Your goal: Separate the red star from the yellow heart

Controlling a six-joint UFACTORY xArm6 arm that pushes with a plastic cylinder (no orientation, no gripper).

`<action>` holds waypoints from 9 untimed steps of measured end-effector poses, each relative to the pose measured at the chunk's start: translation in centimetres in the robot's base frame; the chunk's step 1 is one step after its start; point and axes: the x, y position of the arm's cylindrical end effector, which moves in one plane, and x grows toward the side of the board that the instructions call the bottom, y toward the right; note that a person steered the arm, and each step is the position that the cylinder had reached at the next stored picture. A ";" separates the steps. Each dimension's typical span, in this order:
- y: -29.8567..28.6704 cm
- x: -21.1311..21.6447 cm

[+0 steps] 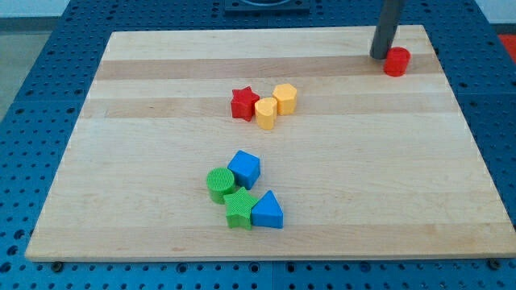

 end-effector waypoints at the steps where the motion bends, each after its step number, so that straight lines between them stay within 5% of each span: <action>1: -0.6 0.0; 5: -17.9 5.2; 9: -21.4 11.3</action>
